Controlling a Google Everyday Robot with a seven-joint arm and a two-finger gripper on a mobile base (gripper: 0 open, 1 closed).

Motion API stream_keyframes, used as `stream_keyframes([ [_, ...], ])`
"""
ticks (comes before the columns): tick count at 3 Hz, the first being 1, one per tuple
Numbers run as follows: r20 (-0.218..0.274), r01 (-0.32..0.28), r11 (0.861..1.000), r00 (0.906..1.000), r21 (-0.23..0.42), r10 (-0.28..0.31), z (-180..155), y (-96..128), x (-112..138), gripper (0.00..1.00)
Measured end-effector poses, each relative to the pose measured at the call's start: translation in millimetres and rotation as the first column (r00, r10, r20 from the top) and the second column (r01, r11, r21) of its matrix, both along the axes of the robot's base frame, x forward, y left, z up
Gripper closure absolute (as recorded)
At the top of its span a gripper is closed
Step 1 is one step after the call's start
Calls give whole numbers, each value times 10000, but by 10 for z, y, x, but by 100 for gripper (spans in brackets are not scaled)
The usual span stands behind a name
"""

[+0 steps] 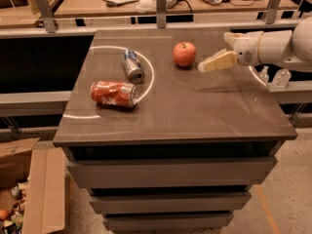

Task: Pick apple

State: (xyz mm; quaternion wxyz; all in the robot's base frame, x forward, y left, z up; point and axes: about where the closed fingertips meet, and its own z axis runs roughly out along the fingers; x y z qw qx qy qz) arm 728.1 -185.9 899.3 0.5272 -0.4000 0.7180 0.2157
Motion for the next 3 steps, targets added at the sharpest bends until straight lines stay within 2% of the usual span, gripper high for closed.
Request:
stream_keyframes([
  [1,-482,-328,9995,9983,-11,327,-179,190,171,0],
  [3,-933,-905,9958,9914,168,917,-408,520,275,0],
])
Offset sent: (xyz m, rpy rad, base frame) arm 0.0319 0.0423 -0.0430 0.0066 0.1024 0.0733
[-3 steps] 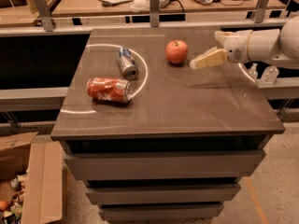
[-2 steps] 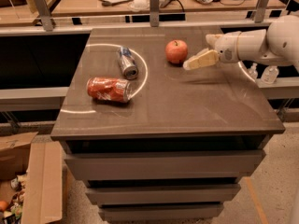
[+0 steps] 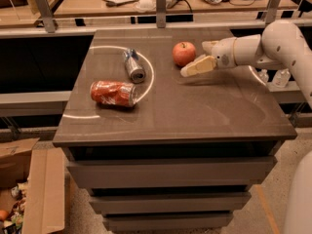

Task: Pick apple

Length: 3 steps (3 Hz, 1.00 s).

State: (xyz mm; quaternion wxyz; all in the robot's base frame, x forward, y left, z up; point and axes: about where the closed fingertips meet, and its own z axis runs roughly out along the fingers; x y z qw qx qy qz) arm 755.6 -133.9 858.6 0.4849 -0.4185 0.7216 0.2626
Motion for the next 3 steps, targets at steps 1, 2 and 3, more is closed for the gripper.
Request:
stream_keyframes([
  [1,102,-249,9995,9996,172,247,-27,150,80,0],
  [2,318,-414,9988,9987,256,406,-28,272,194,0],
  [3,522,-557,9977,9972,387,537,-28,336,242,16],
])
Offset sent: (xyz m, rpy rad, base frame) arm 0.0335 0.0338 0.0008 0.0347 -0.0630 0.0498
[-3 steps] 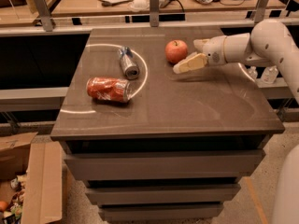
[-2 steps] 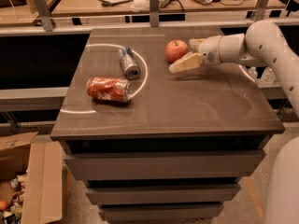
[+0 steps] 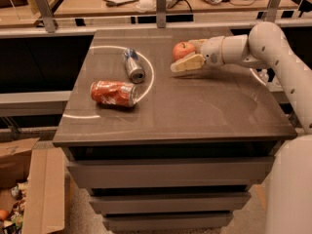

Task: Pick apple

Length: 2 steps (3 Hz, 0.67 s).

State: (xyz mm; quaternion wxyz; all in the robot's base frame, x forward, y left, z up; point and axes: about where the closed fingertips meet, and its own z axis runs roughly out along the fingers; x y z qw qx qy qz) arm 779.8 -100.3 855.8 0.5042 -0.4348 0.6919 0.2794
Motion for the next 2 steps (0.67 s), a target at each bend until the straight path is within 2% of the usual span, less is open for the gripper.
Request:
stream_keyframes([
  [2,464,-335,9987,9984,383,318,107,115,-33,63],
])
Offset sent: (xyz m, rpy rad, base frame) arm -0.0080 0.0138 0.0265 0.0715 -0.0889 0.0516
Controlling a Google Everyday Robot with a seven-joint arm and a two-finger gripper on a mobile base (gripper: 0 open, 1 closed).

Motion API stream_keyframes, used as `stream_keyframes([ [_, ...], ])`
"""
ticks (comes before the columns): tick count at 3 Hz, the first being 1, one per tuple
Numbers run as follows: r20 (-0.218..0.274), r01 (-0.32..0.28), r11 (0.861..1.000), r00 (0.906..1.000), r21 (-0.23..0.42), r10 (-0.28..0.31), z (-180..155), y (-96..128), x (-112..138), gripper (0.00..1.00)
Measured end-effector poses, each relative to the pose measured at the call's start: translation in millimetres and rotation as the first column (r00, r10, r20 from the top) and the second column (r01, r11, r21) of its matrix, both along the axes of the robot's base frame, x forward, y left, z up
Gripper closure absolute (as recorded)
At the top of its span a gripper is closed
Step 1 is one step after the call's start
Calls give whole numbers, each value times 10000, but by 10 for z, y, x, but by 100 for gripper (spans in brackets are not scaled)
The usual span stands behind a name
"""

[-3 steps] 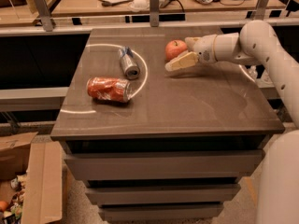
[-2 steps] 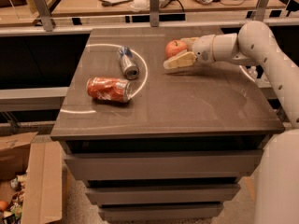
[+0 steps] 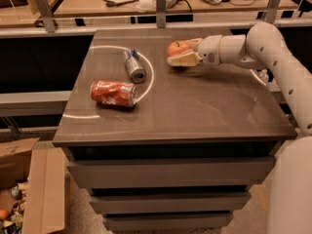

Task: Pick apple

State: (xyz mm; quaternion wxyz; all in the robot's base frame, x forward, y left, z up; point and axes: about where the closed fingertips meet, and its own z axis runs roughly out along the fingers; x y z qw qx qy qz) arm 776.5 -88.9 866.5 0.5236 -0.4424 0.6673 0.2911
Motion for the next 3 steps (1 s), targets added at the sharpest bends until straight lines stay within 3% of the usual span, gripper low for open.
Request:
stream_keyframes([
  [1,436,-534,9974,9977,492,512,208,176,-49,87],
  [2,1001,-1017,9901,9907,969,920,476,332,-90,100],
  [3,1000,-1019,9901,9907,969,921,476,334,-90,100],
])
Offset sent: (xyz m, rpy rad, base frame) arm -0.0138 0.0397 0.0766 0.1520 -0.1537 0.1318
